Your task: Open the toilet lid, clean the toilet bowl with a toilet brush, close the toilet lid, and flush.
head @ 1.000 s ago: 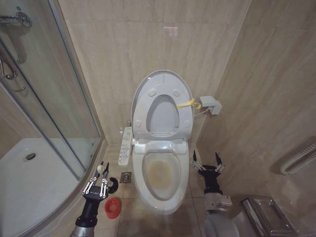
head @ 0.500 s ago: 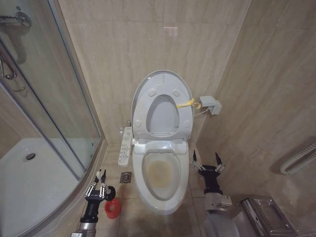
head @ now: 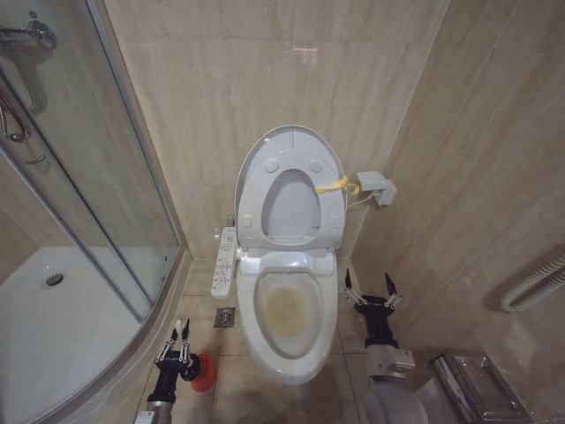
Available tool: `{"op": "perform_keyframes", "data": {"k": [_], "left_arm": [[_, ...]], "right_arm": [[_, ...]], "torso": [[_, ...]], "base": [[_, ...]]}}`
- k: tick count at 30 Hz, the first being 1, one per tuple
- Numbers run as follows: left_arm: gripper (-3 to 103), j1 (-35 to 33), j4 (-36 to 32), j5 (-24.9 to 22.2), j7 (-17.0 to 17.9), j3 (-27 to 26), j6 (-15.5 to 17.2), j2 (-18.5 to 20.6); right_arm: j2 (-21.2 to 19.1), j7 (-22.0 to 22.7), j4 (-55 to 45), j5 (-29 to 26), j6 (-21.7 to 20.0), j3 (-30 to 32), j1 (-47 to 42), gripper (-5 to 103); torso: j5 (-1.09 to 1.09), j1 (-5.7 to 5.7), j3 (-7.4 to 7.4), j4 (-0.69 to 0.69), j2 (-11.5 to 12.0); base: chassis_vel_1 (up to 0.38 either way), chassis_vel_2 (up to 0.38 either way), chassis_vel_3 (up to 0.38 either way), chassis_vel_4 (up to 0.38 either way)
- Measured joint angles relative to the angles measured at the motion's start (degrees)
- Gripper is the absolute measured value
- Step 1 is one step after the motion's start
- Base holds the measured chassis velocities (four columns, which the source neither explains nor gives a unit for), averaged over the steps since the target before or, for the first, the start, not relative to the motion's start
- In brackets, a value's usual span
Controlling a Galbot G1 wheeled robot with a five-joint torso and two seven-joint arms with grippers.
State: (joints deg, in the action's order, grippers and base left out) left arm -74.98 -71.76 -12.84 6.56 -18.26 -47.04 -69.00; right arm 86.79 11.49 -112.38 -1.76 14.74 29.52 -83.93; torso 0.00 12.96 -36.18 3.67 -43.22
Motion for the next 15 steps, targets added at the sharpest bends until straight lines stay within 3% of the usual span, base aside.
{"op": "perform_keyframes", "data": {"k": [15], "left_arm": [[19, 5.79, 7.85, -2.83, -3.82, 2.12, 0.0, -0.86]], "right_arm": [[0.0, 0.0, 0.0, 0.0, 0.0, 0.0, 0.0, 100]], "torso": [[0.0, 0.0, 0.0, 0.0, 0.0]], "base": [[0.0, 0.0, 0.0, 0.0]]}}
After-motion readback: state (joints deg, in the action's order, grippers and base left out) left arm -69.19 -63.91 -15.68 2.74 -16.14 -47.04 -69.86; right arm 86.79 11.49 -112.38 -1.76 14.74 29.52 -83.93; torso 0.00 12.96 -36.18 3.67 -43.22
